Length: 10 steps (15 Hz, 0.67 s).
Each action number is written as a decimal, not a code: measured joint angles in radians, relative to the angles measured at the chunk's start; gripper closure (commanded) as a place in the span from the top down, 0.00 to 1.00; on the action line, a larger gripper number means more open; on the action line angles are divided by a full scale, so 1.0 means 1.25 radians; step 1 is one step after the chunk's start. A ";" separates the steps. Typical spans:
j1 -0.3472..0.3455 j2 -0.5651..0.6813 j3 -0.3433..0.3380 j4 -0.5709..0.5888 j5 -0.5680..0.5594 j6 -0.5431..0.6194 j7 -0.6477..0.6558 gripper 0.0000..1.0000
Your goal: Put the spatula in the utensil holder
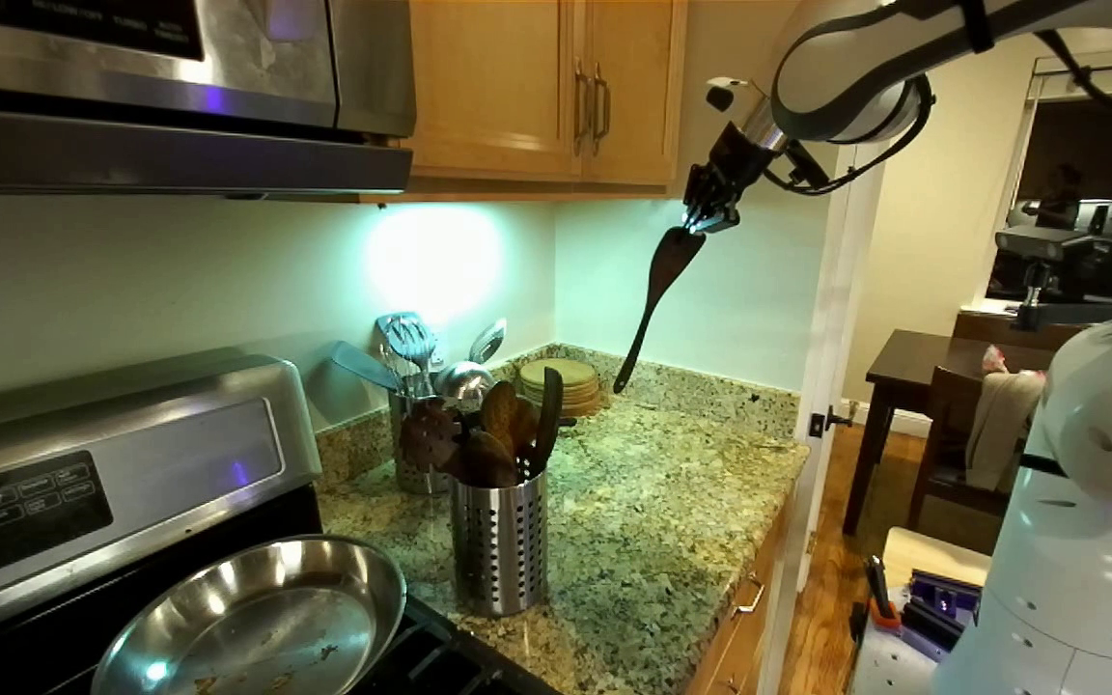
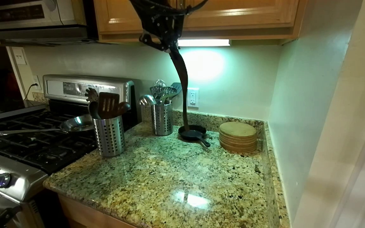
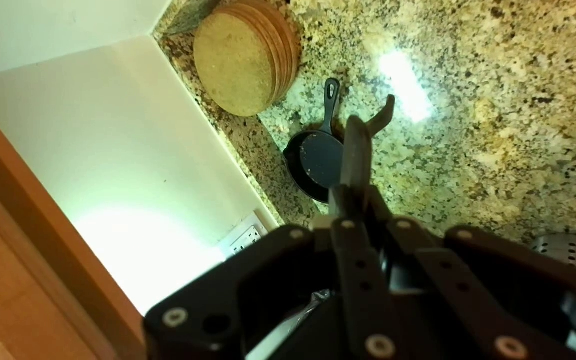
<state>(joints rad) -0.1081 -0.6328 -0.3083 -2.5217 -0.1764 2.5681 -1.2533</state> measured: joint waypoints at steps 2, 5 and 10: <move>0.019 -0.004 -0.004 0.013 0.013 -0.052 -0.027 0.03; 0.055 -0.017 -0.005 0.069 0.024 -0.192 -0.098 0.03; 0.088 -0.016 0.026 0.183 0.024 -0.373 -0.201 0.03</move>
<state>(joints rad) 0.0013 -0.6534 -0.2757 -2.2934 -0.1466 2.1022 -1.5044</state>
